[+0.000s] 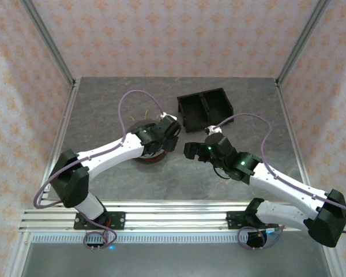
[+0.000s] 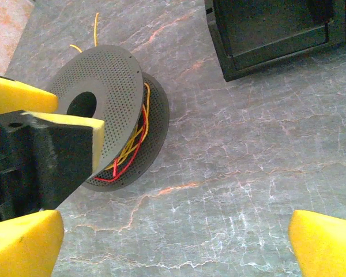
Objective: Wrap the cables
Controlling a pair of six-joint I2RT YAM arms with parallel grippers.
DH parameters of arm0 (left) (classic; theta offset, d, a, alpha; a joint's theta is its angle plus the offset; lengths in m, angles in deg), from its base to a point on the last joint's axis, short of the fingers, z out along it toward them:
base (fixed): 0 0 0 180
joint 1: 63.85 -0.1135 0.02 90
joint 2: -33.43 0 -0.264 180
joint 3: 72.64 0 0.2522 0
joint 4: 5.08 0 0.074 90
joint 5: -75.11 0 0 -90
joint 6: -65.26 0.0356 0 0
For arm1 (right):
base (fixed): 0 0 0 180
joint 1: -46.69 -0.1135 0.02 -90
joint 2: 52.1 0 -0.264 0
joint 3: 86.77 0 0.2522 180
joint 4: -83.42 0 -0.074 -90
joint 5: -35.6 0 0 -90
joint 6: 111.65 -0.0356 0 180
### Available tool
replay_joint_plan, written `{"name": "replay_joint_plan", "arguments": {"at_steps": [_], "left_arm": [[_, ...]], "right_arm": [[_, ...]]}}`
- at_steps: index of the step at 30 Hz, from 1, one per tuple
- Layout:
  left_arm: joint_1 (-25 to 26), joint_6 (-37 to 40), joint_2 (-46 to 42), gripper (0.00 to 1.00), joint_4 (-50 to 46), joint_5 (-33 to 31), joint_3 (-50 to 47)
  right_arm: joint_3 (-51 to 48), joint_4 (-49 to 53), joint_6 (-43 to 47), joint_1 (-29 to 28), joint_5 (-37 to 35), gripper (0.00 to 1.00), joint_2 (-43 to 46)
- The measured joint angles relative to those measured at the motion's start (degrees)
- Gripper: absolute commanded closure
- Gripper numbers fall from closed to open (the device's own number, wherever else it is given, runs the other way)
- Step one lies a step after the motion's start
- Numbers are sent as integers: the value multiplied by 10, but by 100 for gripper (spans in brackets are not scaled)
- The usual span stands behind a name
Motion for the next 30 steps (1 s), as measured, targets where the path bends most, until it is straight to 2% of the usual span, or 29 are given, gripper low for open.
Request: {"name": "replay_joint_plan", "arguments": {"at_steps": [1, 3, 5, 12, 17, 21, 25, 30], "left_arm": [[0, -4, -15, 17, 2, 8, -5], [0, -13, -50, 6, 5, 16, -17], [0, -23, -94, 1, 9, 22, -33], [24, -45, -250, 1, 32, 8, -107], [50, -76, -371, 1, 43, -18, -198], [53, -114, -461, 1, 25, -47, -269], [53, -150, -504, 1, -20, -86, -286], [53, -170, -515, 1, -61, -146, -286]], "right_arm": [[0, -2, 2, 0, 0, 1, 0], [0, -4, 6, 0, 0, 1, 0], [-5, -11, 14, 0, 0, 1, 3], [-64, -50, 50, 0, 12, 1, 104], [-107, -69, 75, -6, 23, 1, 215], [-115, -62, 85, -13, 35, 1, 260], [-115, -38, 93, -16, 43, 1, 271], [-115, -8, 96, -16, 26, 0, 271]]}}
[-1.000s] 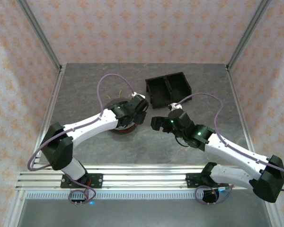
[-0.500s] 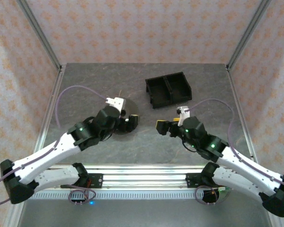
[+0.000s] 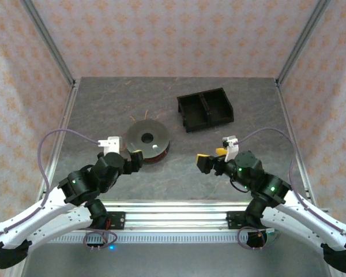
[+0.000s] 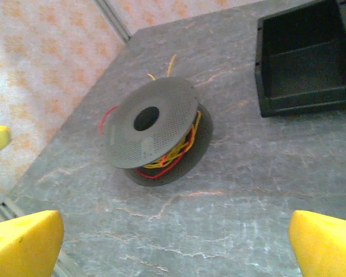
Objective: Wrap the cables
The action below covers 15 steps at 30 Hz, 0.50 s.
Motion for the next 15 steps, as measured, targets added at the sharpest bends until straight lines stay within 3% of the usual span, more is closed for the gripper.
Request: {"name": "replay_joint_plan", "arguments": {"at_steps": [5, 10, 15], "left_arm": [[-23, 17, 20, 1, 0, -48, -1], [-217, 52, 92, 0, 59, 9, -1], [-349, 89, 122, 0, 157, 37, -30]], "right_arm": [[12, 25, 0, 53, -31, 0, -21], [26, 16, 3, 209, -3, 0, -80], [22, -23, 18, 344, -2, 0, -132]]}}
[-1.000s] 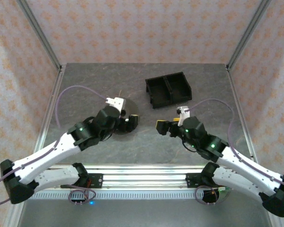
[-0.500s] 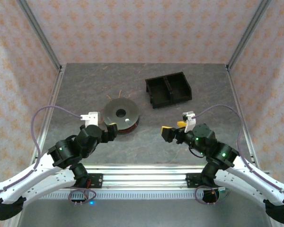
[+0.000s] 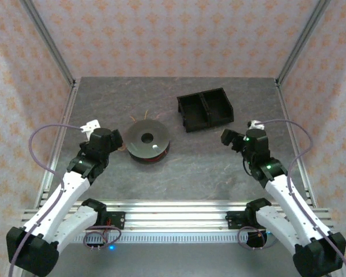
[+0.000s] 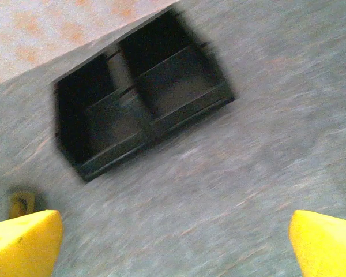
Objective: Wrap the cables
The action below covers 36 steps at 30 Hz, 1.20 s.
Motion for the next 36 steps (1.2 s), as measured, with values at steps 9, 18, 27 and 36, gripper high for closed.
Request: {"name": "replay_joint_plan", "arguments": {"at_steps": [9, 18, 27, 36], "left_arm": [[-88, 133, -13, 1, 238, 10, -176], [-88, 207, 155, 0, 466, 30, -232], [-106, 259, 360, 0, 740, 63, -212], [-113, 262, 405, 0, 804, 77, -200]], "right_arm": [[-151, -203, 66, 113, -102, 0, 26], [-233, -444, 115, 113, -169, 0, -171], [-200, -672, 170, 111, -146, 1, -397], [-127, -646, 200, 112, -90, 1, -425]]}}
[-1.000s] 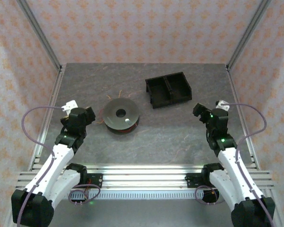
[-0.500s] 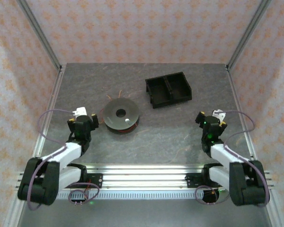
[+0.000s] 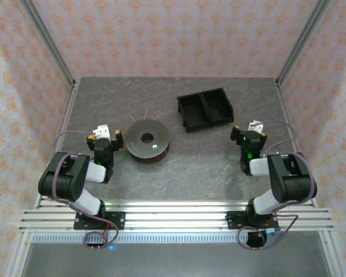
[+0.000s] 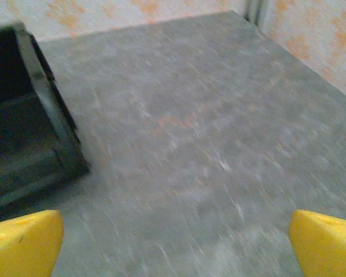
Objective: Wrap the cables
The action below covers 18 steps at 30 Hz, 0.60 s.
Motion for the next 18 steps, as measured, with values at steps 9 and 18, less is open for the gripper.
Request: {"name": "replay_joint_plan", "arguments": {"at_steps": [9, 18], "left_arm": [[-15, -2, -7, 0, -48, 2, 47], [-15, -2, -7, 0, -56, 7, 47]], "right_arm": [[21, 32, 0, 14, 15, 1, 0], [21, 40, 0, 14, 15, 1, 0]]}}
